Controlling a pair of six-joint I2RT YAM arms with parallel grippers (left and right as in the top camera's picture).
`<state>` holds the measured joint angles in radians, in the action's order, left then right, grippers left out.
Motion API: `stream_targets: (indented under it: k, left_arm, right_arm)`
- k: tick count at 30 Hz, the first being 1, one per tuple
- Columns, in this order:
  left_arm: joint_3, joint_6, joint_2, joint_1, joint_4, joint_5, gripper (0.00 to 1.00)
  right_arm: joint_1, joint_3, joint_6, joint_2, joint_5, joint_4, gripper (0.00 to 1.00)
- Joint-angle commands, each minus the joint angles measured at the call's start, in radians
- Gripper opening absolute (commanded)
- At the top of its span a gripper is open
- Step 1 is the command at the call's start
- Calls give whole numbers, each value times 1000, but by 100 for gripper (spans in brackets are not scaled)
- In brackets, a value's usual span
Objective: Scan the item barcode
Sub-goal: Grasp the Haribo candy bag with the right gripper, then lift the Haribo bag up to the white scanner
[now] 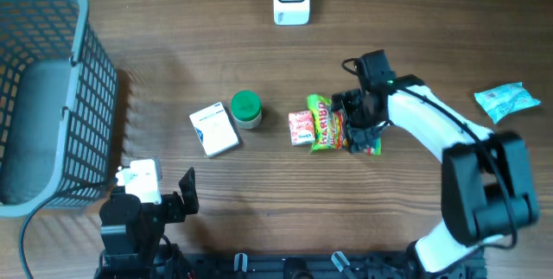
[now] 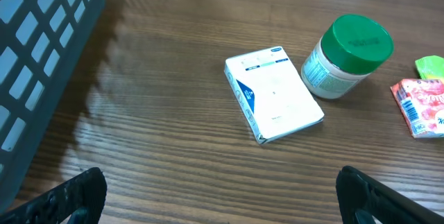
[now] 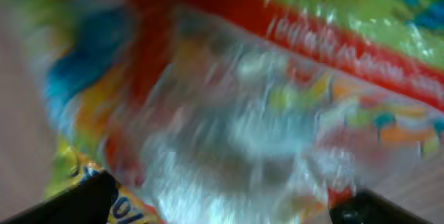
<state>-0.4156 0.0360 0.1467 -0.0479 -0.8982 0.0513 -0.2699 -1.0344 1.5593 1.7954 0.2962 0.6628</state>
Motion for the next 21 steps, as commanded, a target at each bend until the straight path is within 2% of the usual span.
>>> stream_targets:
  k: [1, 2, 3, 4, 7, 10, 13, 16, 18, 21]
  left_arm:
    - [6, -5, -3, -5, 2, 11, 100]
    - [6, -5, -3, -5, 2, 11, 100]
    - [6, -5, -3, -5, 2, 11, 100]
    - [6, -5, -3, -5, 3, 11, 100]
    - [6, -5, -3, -5, 2, 11, 100]
    - [6, -5, -3, -5, 2, 11, 100]
    - [6, -5, -3, -5, 2, 11, 100]
    - [6, -5, -3, -5, 3, 11, 100]
    - [6, -5, -3, -5, 3, 11, 100]
    - [6, -5, -3, -5, 3, 11, 100]
  right_arm:
    - [-8, 3, 16, 80, -16, 1, 47]
    - [-8, 3, 3, 89, -52, 5, 31]
    - [-8, 3, -16, 92, -81, 11, 7]
    - [-8, 2, -42, 92, -97, 4, 4]
    - [-1, -6, -277, 74, -35, -83, 4]
    - [11, -45, -582, -1, 176, -124, 4]
    - [13, -61, -853, -182, 465, -157, 4]
    - [13, -61, -1030, -349, 680, -255, 4]
    - [7, -60, -1262, -423, 822, -369, 4]
    - [-26, -60, -1720, -467, 851, -466, 4]
